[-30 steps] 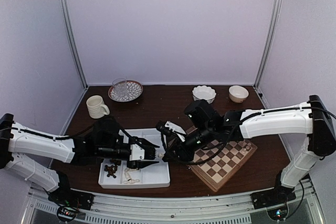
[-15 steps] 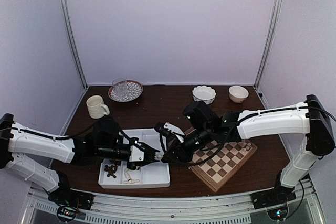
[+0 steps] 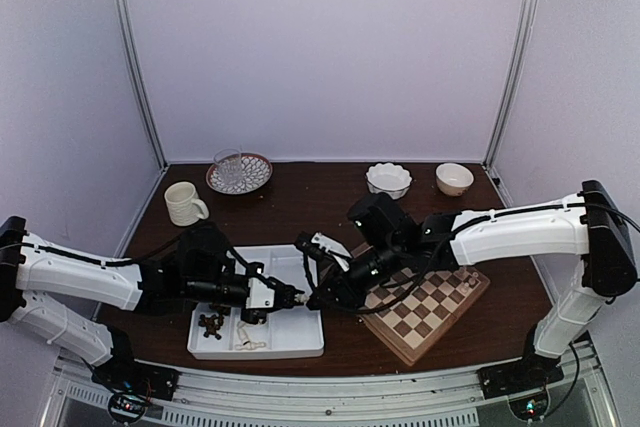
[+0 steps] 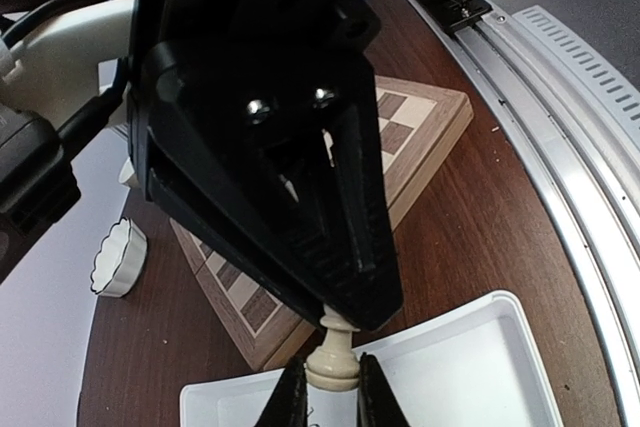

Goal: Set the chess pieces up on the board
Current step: Pass from the right arm to the left, then pass from the left arm to the right

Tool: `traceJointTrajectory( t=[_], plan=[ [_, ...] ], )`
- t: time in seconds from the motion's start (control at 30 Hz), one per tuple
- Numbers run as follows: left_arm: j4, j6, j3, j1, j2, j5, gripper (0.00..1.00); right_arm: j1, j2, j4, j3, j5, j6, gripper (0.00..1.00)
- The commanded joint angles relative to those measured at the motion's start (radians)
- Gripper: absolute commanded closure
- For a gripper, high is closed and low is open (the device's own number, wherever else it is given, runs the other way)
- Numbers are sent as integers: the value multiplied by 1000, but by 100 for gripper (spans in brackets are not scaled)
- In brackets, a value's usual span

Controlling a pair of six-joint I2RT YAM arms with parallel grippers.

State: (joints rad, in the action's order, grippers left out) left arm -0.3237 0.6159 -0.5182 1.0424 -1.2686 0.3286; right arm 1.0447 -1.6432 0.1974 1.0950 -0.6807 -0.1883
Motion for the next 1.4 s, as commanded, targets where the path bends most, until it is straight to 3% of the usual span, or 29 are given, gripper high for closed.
traceJointTrajectory(
  t=[0.0, 0.13, 0.27, 0.4, 0.9, 1.37],
  plan=[
    [-24, -12, -25, 9, 3, -14, 92, -19, 16, -86, -6, 19, -29, 84],
    [-65, -45, -13, 9, 13, -63, 94, -32, 53, -143, -48, 46, -54, 74],
    [-78, -95, -22, 10, 11, -135, 98, -38, 103, -208, -100, 103, -74, 49],
    [-104, -122, -18, 9, 9, -156, 98, -39, 146, -297, -159, 174, -97, 43],
    [-166, -218, -17, 9, 2, -203, 100, -37, 127, -404, -200, 197, -105, 54],
    [-170, -224, -18, 10, -5, -184, 100, -22, 82, -400, -173, 177, -103, 70]
  ],
)
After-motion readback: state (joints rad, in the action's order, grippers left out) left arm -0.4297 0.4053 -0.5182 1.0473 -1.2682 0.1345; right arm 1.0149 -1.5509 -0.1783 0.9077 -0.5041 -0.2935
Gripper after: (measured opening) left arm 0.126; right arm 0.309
